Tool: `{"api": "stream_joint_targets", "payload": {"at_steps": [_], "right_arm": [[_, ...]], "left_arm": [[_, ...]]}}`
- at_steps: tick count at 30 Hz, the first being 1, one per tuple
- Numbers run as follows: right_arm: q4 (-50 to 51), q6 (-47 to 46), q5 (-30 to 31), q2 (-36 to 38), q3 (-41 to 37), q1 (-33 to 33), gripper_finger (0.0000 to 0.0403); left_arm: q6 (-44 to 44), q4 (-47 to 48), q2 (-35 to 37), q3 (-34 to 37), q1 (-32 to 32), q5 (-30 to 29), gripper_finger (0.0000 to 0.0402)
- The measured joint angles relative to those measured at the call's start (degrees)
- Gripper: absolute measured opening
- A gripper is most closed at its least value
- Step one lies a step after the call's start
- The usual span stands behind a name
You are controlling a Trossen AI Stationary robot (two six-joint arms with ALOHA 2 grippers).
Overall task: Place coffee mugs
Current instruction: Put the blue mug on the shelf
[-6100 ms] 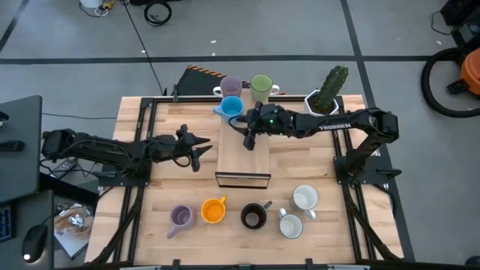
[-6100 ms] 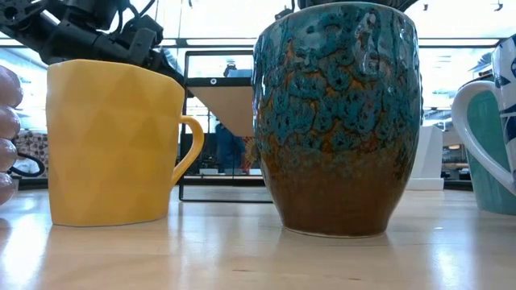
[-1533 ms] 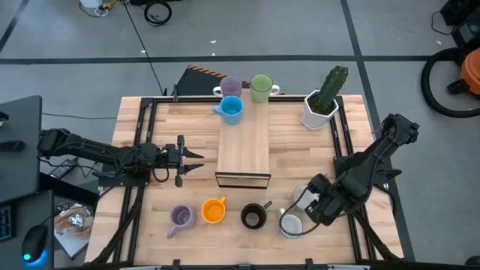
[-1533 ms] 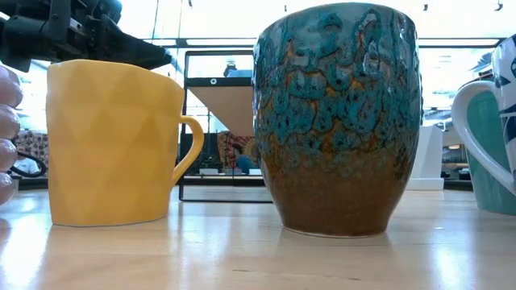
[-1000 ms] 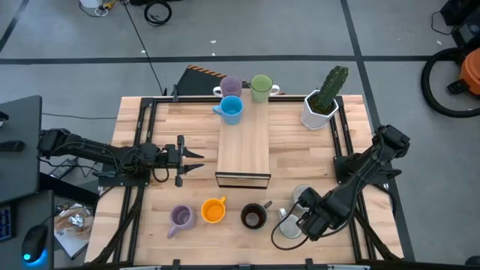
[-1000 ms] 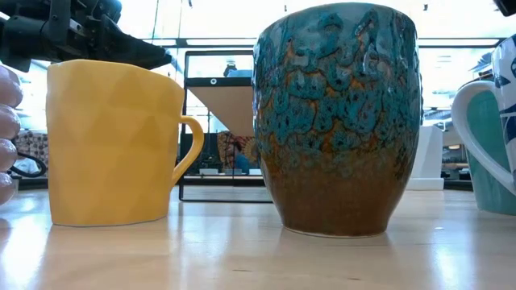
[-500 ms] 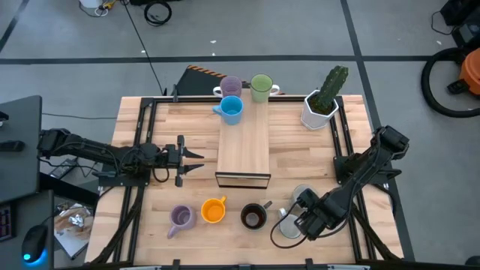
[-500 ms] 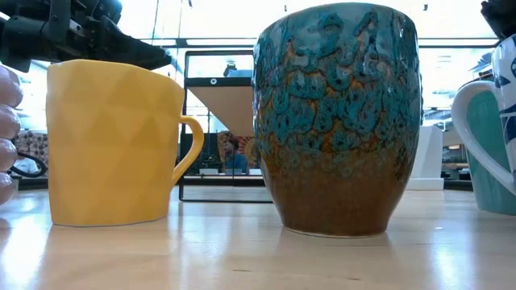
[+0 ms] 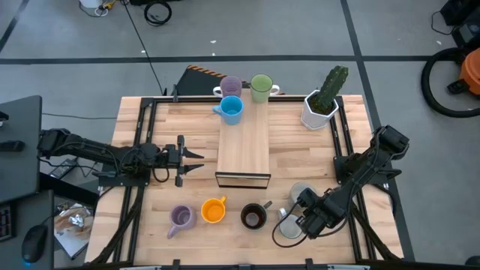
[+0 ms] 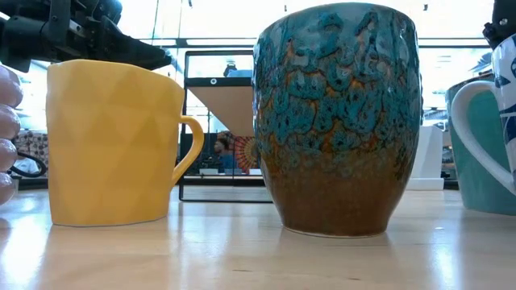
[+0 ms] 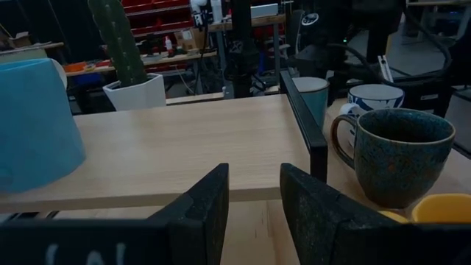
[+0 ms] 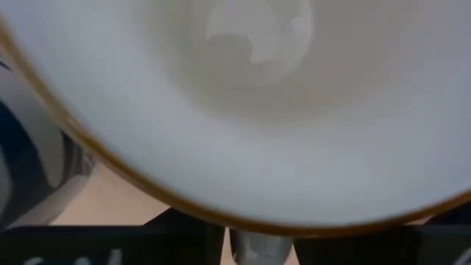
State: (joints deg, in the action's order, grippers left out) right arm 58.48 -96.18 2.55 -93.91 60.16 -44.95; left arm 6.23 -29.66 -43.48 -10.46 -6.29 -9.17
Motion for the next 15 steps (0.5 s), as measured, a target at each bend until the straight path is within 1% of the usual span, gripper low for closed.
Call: {"api": "stream_joint_targets", "payload": {"at_steps": [9,15], "right_arm": [[0.0,5.5,1.7,3.8,-2.4,0.0,0.0076],[-3.8,7.8,2.6,8.5,-7.4,0.1,0.0065]], "left_arm": [[-0.1,0.5,0.0,0.0,0.0,0.0,0.0130],[-1.3,1.7,0.0,0.0,0.0,0.0,0.0130]]}}
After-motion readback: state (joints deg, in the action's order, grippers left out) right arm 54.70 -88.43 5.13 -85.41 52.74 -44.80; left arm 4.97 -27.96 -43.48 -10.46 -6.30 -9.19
